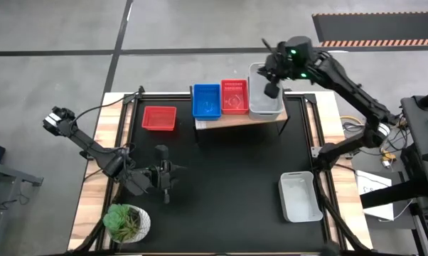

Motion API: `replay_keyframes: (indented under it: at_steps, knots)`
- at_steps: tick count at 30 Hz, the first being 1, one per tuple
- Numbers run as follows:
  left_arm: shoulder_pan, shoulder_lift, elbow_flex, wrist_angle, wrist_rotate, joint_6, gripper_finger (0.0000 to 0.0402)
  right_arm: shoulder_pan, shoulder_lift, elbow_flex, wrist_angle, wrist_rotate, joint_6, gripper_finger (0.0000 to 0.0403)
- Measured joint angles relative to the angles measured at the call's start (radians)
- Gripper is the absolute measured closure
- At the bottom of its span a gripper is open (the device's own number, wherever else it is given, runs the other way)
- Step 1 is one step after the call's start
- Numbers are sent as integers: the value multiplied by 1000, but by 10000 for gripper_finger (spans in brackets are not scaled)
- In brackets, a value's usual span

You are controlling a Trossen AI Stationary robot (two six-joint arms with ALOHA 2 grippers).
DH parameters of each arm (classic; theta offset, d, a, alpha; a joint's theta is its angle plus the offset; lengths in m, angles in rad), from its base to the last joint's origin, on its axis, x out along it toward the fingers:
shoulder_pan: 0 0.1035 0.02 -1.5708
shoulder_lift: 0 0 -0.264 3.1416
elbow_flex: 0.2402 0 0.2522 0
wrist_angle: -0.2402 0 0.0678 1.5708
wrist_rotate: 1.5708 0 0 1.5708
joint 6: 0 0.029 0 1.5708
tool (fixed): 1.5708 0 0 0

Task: Stack baskets on shelf by color
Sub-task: Stack the left white bin on the white bin on the shelf

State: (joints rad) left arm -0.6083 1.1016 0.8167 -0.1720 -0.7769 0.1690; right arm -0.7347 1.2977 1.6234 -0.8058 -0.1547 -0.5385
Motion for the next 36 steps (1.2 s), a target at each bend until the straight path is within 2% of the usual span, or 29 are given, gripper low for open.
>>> replay_keyframes:
  at_steps: [2,6,9,12,15,18,20,22,24,26,30,36]
  knots:
    - [0,0,-2,-3,0,1,318,-13,45,2,27,8,-38,386]
    - [0,-2,-4,-2,0,1,318,-20,132,26,25,105,-74,390]
    - [0,-2,-4,-2,0,4,318,-23,172,63,-25,91,-87,390]
    - [0,-4,-3,-2,-3,5,318,-20,197,144,-172,21,-76,390]
    - [0,-21,-7,-2,-12,34,318,2,218,267,-428,-33,-44,381]
    - [6,-46,-11,-1,-32,141,318,49,237,377,-629,-58,102,350]
    - [27,-73,-12,10,-45,215,318,79,237,394,-630,-42,314,322]
    - [54,-115,-11,9,-52,284,318,111,236,393,-615,16,567,296]
    - [77,-158,-8,9,-53,367,318,140,237,388,-608,92,735,274]
    - [101,-209,-9,7,-51,417,318,157,243,388,-587,150,824,256]
    - [138,-301,-51,8,-54,408,318,196,277,387,-547,165,950,230]
    - [142,-396,-146,16,-49,449,318,244,335,402,-548,259,1058,223]
